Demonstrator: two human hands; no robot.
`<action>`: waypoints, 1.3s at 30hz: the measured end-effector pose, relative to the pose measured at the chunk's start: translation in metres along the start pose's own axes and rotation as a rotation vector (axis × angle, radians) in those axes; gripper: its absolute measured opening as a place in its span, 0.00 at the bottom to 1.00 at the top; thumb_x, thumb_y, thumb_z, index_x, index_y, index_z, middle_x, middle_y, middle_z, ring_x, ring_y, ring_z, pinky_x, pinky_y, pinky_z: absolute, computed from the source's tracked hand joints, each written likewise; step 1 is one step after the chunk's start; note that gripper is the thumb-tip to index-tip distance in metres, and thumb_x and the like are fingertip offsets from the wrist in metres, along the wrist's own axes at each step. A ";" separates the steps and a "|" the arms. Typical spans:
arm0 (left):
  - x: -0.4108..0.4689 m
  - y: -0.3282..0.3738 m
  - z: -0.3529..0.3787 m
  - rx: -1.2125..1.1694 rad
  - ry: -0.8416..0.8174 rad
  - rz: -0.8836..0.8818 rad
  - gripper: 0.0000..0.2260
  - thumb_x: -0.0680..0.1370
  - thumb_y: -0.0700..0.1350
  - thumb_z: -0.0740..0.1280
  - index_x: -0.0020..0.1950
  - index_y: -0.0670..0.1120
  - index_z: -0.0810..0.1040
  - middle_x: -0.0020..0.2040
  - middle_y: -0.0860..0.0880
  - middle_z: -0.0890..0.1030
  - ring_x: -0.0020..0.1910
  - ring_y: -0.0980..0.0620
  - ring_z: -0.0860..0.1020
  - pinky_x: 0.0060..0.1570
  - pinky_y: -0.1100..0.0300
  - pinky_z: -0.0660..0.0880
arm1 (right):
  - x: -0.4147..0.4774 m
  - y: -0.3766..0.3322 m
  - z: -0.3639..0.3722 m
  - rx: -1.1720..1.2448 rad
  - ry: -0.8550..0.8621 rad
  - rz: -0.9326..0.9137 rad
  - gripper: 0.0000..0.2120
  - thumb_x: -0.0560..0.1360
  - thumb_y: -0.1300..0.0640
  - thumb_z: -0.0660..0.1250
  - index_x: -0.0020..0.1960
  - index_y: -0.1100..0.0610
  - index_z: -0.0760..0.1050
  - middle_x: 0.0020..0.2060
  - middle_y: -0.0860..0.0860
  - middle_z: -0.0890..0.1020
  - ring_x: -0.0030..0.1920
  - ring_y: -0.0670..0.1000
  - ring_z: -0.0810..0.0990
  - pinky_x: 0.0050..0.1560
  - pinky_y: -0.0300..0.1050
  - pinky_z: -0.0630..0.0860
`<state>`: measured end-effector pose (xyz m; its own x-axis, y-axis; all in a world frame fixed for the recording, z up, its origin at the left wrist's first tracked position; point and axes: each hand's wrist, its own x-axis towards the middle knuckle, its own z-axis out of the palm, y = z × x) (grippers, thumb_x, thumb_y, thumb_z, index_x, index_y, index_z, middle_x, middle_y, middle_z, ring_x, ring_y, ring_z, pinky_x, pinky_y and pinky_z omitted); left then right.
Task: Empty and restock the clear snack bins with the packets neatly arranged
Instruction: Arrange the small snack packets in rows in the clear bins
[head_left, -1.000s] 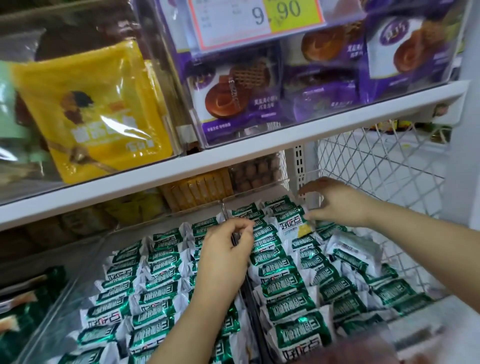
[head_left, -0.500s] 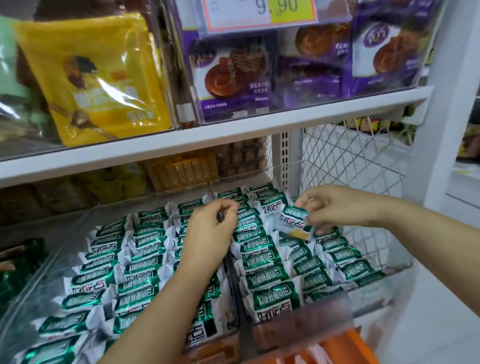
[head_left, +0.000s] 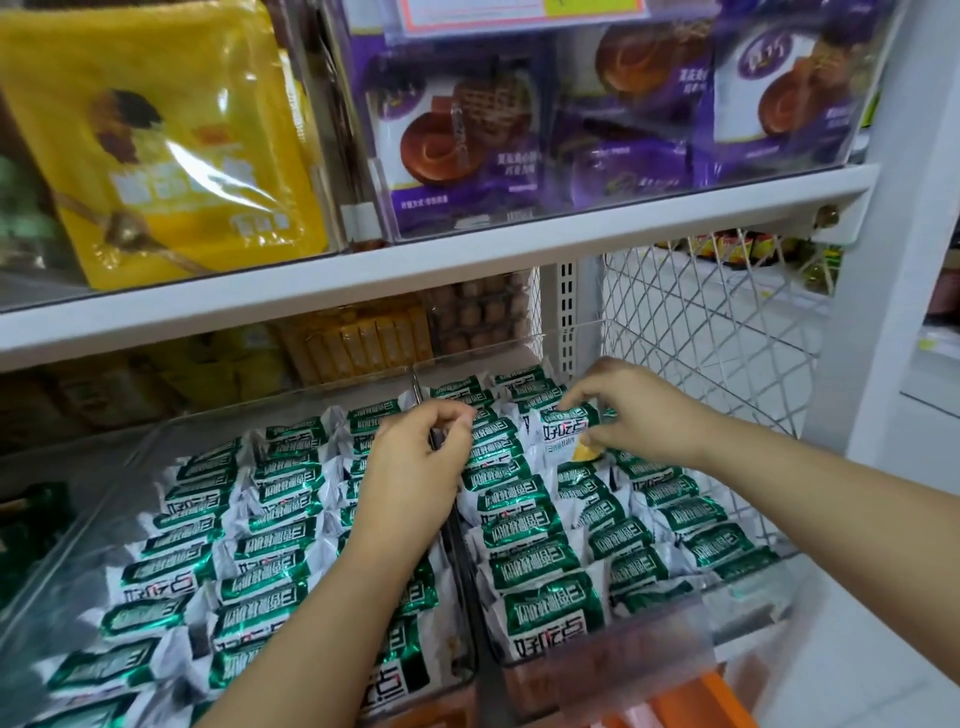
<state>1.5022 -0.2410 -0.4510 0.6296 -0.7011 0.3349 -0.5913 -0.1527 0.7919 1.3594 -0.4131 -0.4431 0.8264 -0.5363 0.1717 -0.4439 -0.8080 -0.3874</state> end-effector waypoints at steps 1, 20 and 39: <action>0.000 0.000 0.000 0.002 -0.007 -0.001 0.06 0.80 0.49 0.62 0.47 0.61 0.74 0.48 0.53 0.80 0.44 0.49 0.78 0.31 0.71 0.68 | 0.004 -0.002 0.001 -0.022 0.021 -0.015 0.18 0.72 0.57 0.72 0.61 0.50 0.77 0.56 0.49 0.75 0.52 0.49 0.76 0.57 0.40 0.71; -0.030 0.033 -0.037 0.422 -0.079 0.218 0.09 0.79 0.48 0.63 0.58 0.54 0.78 0.56 0.56 0.79 0.53 0.55 0.76 0.56 0.57 0.73 | -0.083 -0.066 -0.002 0.125 0.181 -0.059 0.07 0.75 0.57 0.68 0.52 0.51 0.81 0.45 0.41 0.79 0.42 0.37 0.76 0.43 0.26 0.68; -0.276 -0.186 -0.299 0.788 -0.556 -0.014 0.13 0.77 0.52 0.57 0.54 0.49 0.78 0.51 0.51 0.79 0.48 0.47 0.78 0.45 0.51 0.76 | -0.166 -0.294 0.215 0.196 -0.450 -0.353 0.06 0.76 0.56 0.68 0.51 0.49 0.81 0.42 0.42 0.80 0.41 0.39 0.76 0.43 0.31 0.71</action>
<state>1.5889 0.1891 -0.5378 0.4300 -0.8945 -0.1220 -0.8819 -0.4451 0.1554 1.4275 -0.0339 -0.5524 0.9966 -0.0533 -0.0631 -0.0791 -0.8354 -0.5439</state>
